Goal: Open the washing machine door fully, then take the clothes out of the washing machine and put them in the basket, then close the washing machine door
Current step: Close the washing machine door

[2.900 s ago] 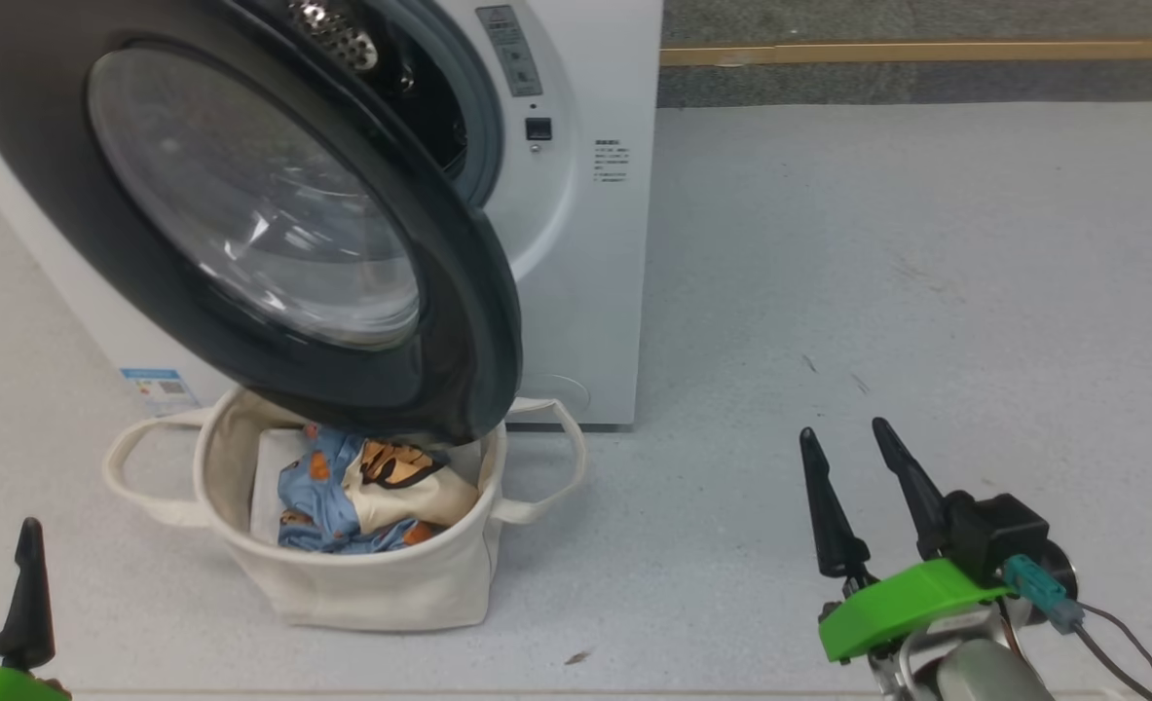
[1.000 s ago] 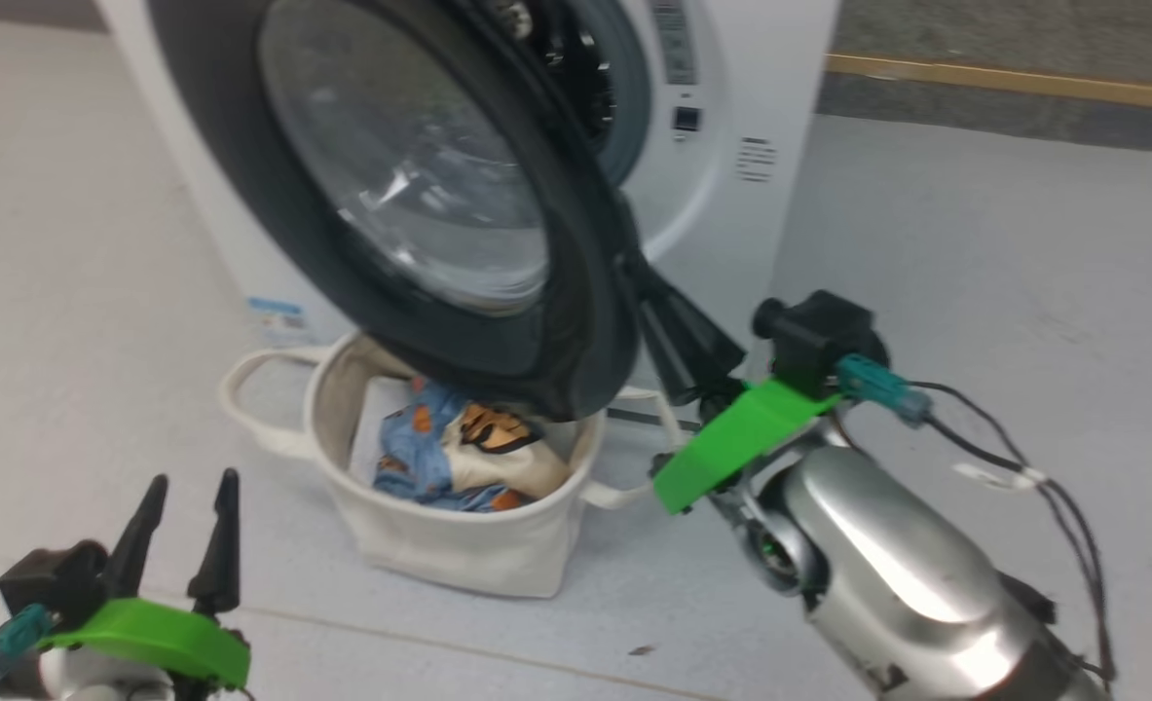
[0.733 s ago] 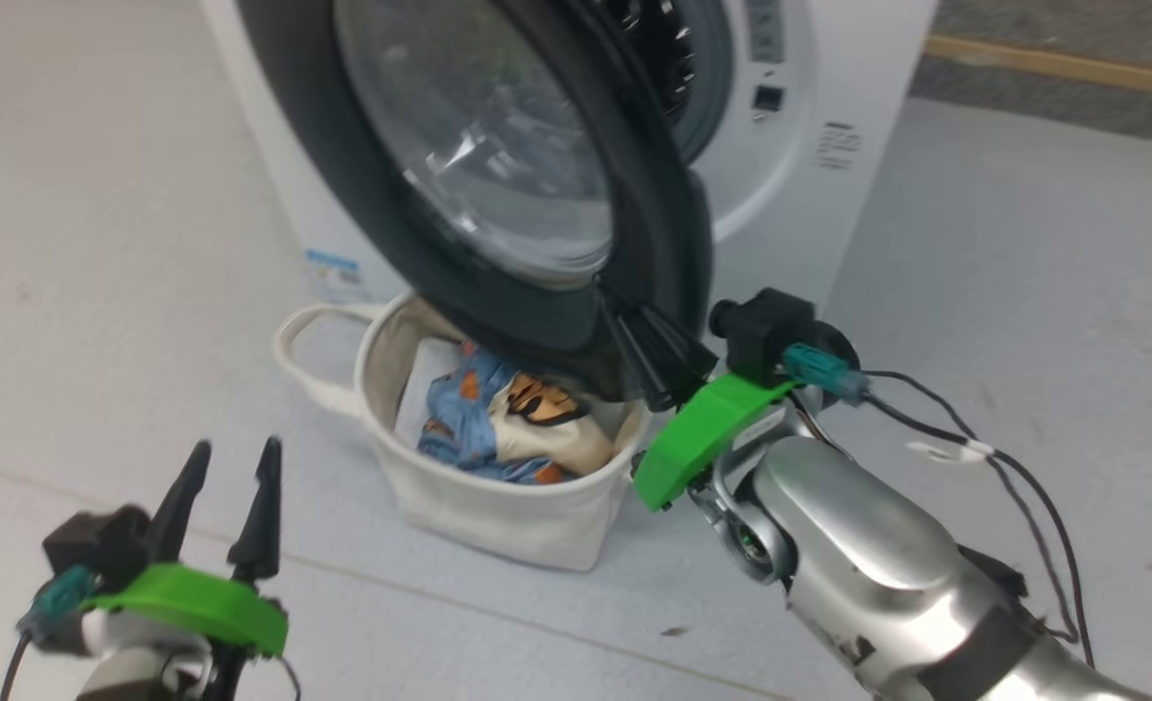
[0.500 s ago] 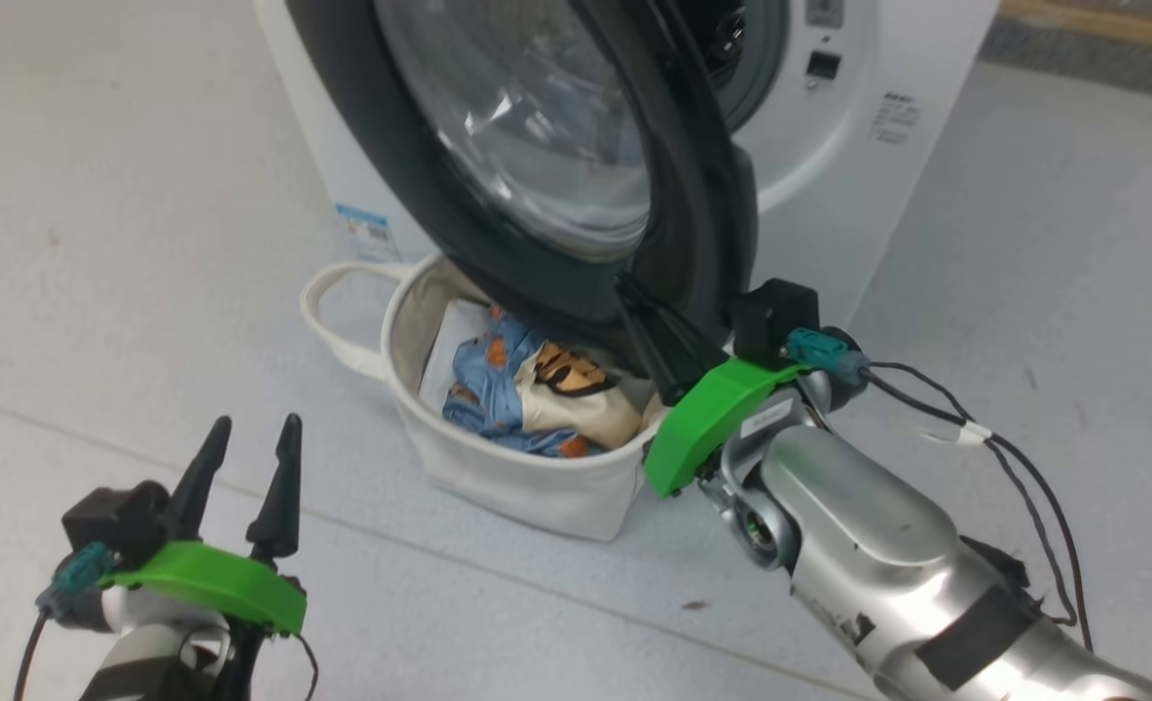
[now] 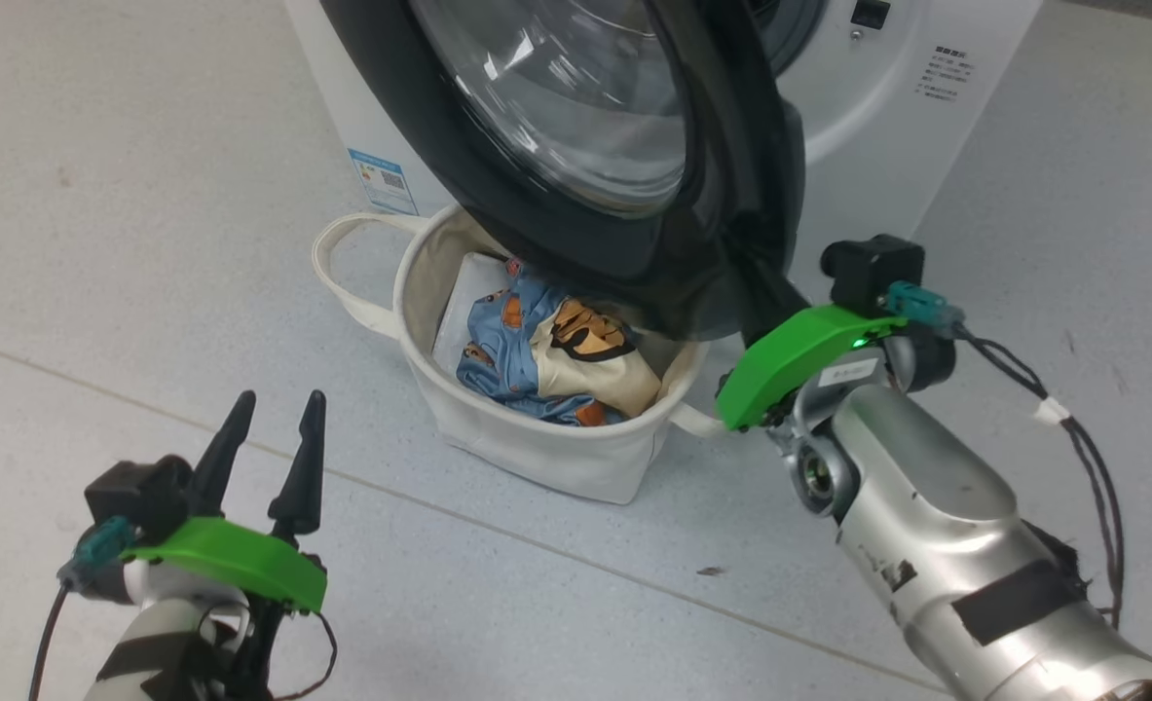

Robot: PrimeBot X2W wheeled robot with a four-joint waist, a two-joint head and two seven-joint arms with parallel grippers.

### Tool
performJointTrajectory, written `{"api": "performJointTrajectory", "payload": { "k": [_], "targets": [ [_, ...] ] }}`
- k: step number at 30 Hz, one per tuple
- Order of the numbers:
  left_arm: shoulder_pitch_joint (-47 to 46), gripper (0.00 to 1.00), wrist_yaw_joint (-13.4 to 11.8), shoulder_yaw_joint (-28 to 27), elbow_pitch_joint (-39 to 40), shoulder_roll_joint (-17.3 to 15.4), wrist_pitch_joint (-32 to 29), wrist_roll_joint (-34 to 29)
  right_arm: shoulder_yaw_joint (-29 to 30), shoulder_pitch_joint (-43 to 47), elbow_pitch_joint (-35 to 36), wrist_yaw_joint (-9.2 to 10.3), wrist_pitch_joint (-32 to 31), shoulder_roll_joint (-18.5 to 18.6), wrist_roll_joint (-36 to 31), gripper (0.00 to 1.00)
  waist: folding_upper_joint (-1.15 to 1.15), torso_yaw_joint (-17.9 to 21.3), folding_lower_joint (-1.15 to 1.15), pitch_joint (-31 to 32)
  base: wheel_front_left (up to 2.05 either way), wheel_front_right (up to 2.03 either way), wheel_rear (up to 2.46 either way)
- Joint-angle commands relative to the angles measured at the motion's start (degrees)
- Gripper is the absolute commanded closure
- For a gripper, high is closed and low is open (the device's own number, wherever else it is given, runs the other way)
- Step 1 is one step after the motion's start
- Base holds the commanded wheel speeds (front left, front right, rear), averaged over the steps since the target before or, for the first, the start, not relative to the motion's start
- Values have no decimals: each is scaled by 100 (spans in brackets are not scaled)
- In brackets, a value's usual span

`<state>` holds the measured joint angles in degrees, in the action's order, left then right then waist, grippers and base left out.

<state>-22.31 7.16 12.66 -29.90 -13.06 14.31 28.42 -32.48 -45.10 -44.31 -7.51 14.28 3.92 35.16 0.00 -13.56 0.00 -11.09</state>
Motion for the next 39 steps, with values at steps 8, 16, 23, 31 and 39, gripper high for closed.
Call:
{"api": "performJointTrajectory", "payload": {
  "k": [8,16,23,31,39],
  "targets": [
    [-188,0,33,-121,186,-183,69,63,919,-403,122,2,72,-103,-514,100,0,-32,0,-209,0,0,0],
    [-274,0,33,-64,249,-107,69,105,1684,-1173,-280,2,72,-104,-1002,100,0,-139,0,-588,0,0,0],
    [-384,0,33,-117,265,-45,69,150,2330,-1834,-613,2,72,-104,-1600,100,0,-278,0,-792,0,0,0],
    [-395,0,33,-205,273,-7,69,183,3016,-2297,-717,2,72,-104,-2070,100,0,-358,0,-997,0,0,0],
    [-454,0,33,-219,298,36,69,220,3519,-2596,-723,2,72,-104,-2377,100,0,-359,0,-1191,0,0,0]
  ]
}}
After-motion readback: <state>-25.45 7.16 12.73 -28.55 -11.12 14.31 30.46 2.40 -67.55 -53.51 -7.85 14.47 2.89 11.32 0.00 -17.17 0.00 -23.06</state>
